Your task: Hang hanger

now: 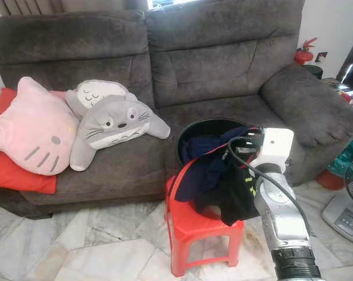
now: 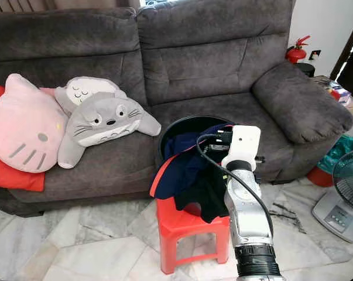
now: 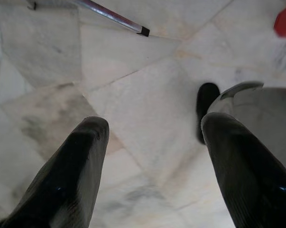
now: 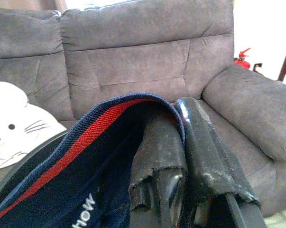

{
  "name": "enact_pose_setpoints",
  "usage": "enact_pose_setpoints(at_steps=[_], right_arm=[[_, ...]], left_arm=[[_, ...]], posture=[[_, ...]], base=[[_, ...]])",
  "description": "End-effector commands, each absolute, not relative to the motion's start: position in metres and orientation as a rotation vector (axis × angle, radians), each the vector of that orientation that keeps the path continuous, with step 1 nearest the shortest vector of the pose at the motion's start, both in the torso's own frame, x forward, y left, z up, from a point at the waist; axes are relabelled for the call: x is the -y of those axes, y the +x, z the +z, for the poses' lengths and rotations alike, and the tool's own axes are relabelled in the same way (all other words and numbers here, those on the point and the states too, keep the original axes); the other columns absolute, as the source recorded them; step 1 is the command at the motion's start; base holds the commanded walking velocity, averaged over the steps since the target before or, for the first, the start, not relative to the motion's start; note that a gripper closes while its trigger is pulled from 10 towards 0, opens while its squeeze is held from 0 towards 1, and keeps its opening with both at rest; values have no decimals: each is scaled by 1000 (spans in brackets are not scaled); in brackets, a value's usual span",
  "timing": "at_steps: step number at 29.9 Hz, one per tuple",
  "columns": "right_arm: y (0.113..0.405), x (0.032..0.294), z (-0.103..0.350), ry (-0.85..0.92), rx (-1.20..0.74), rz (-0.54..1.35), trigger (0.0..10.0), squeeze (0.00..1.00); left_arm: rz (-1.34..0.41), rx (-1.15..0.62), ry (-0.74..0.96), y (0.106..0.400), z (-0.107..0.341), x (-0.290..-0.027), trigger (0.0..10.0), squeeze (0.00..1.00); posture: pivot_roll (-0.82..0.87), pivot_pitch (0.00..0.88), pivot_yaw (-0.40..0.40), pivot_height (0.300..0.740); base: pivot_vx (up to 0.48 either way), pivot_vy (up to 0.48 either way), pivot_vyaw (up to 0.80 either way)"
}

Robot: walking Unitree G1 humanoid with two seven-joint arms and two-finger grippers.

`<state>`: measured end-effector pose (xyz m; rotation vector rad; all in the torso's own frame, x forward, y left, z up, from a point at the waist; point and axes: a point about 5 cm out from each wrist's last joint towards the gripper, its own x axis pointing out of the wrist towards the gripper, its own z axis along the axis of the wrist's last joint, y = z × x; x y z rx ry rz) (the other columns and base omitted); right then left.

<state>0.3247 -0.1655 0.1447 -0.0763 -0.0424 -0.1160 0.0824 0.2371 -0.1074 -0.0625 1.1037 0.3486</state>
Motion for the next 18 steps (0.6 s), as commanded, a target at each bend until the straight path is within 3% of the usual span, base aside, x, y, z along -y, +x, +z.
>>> enact_pose_setpoints(at_steps=[1, 8, 12, 18], right_arm=[[324, 162, 151, -86, 68, -99, 10000, 0], [325, 155, 156, -115, 95, -61, 10000, 0], [326, 154, 156, -133, 102, -50, 10000, 0], [326, 154, 155, -138, 100, -51, 10000, 0]], left_arm=[[383, -1102, -97, 78, -108, -240, 10000, 0], [372, -1084, -87, 80, -107, -240, 10000, 0], [227, -1092, 46, 87, -105, -239, 10000, 0], [217, -1090, 44, 87, -105, -238, 10000, 0]], posture=[[-150, 0, 62, 740], [-153, 0, 61, 740], [-148, 0, 50, 740], [-151, 0, 50, 740]], base=[[0, 0, 0], [0, 0, 0], [0, 0, 0], [0, 0, 0]])
